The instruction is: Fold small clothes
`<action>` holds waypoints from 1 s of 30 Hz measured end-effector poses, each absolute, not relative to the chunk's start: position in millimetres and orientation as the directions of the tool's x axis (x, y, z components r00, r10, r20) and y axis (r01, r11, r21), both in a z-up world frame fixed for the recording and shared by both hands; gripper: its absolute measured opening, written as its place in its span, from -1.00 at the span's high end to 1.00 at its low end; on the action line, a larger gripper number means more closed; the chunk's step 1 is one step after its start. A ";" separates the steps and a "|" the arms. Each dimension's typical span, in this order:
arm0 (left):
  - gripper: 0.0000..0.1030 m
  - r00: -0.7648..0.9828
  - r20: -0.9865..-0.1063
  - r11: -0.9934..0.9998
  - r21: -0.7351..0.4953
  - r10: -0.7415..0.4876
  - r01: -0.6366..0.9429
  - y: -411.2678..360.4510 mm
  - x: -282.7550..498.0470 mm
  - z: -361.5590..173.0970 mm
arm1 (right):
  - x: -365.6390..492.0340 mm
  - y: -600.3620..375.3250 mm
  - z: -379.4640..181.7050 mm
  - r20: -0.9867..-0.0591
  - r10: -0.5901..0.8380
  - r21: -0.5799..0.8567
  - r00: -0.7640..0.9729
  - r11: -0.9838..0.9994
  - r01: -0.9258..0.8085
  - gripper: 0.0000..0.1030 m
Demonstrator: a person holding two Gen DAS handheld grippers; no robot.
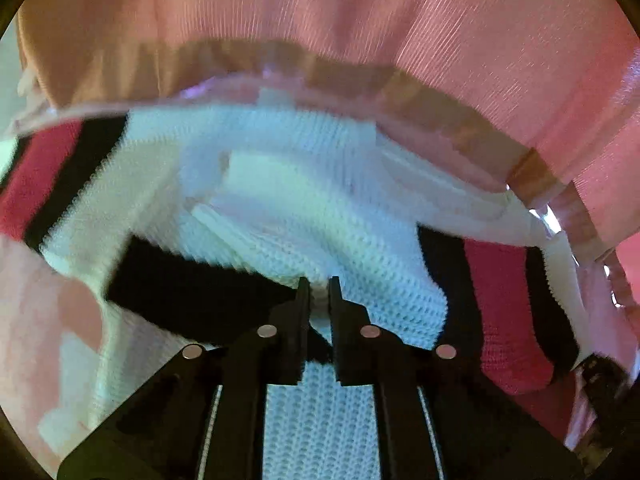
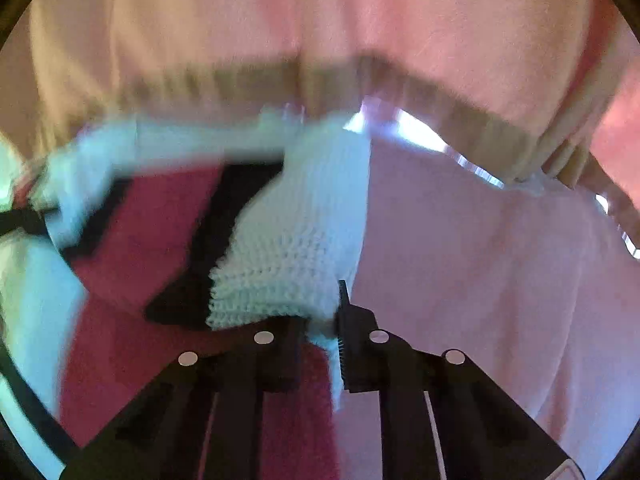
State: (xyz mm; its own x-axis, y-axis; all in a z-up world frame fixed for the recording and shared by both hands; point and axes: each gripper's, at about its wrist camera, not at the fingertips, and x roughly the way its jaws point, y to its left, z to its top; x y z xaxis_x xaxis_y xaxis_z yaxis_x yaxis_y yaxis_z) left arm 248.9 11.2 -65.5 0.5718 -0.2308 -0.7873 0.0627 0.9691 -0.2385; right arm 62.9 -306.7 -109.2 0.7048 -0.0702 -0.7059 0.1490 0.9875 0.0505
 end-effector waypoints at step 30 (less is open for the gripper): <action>0.47 0.564 -0.810 0.982 -0.188 -0.160 0.009 33.7 265.5 -77.0 | 91.2 -340.6 -122.9 -0.797 -0.062 0.044 0.600 0.986 0.160 1.00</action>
State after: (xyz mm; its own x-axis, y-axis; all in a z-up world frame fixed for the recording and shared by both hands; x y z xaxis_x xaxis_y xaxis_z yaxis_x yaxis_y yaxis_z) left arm 265.5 33.7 -77.0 0.5639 -0.1598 -0.8103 0.0087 0.9822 -0.1877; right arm 91.2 -340.6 -122.9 0.6003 -0.0620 -0.7974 0.1602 0.9861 0.0439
